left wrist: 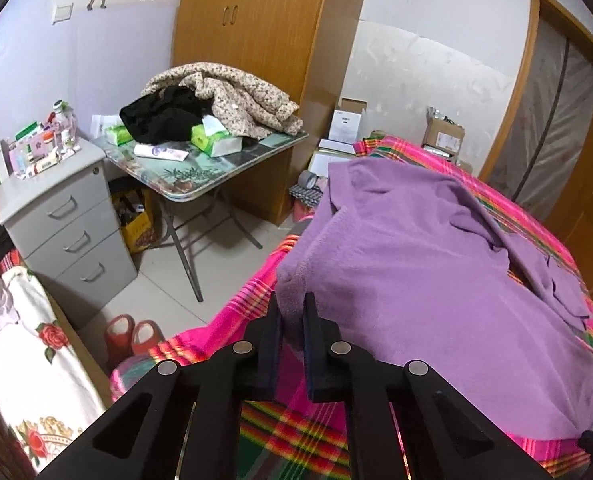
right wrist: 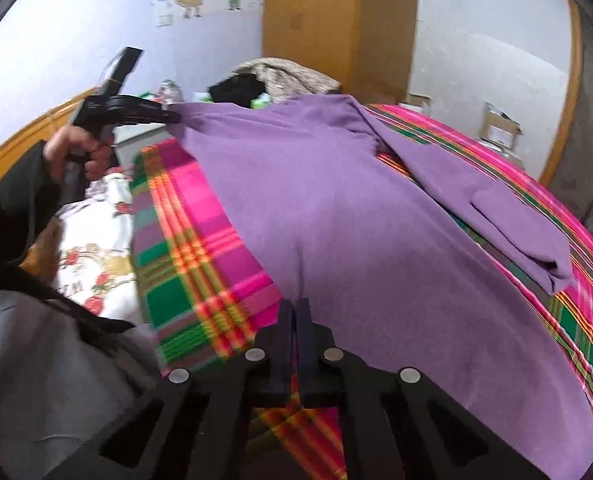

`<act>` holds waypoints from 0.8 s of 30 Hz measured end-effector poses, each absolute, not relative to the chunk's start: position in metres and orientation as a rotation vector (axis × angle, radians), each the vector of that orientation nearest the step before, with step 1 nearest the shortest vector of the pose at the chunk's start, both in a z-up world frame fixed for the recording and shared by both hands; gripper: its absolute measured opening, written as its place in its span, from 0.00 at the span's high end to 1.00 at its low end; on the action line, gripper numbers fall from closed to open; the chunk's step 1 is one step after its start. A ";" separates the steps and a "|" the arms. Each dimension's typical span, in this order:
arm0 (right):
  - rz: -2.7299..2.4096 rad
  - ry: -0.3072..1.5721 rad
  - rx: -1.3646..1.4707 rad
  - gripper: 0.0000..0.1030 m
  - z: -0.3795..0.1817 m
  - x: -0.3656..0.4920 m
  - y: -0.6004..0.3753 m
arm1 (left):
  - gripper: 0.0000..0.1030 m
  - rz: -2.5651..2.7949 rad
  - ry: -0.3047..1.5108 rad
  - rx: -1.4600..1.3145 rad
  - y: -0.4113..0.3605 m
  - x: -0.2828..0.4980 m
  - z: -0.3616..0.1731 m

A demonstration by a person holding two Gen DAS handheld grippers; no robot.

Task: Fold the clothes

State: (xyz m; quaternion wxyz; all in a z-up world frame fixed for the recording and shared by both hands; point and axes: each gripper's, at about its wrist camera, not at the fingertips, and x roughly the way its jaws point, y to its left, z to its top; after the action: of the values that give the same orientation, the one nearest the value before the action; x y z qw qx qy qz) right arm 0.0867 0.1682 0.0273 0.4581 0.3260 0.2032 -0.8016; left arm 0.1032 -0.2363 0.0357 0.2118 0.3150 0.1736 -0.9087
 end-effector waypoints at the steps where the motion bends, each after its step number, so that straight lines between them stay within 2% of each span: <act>1: -1.964 0.497 0.800 0.98 0.029 0.088 0.170 | 0.92 -2.523 0.476 0.871 -0.238 0.106 0.037; 5: -1.925 0.469 0.807 0.98 0.029 0.090 0.177 | 0.92 -2.510 0.450 0.876 -0.245 0.112 0.038; 11: -1.884 0.451 0.841 0.98 0.021 0.089 0.179 | 0.92 -2.459 0.534 0.972 -0.263 0.107 0.013; 18: -1.884 0.421 0.870 1.00 0.018 0.082 0.185 | 0.92 -2.487 0.491 0.978 -0.262 0.106 0.015; 24: -1.964 0.343 0.823 0.97 0.031 0.076 0.199 | 0.89 -2.497 0.572 1.022 -0.264 0.110 0.007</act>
State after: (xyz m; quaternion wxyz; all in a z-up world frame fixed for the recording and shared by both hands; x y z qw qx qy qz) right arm 0.0763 0.1989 0.0308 0.4726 0.3362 0.1402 -0.8025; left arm 0.1105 -0.2640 0.0071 0.1909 0.3637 0.2036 -0.8888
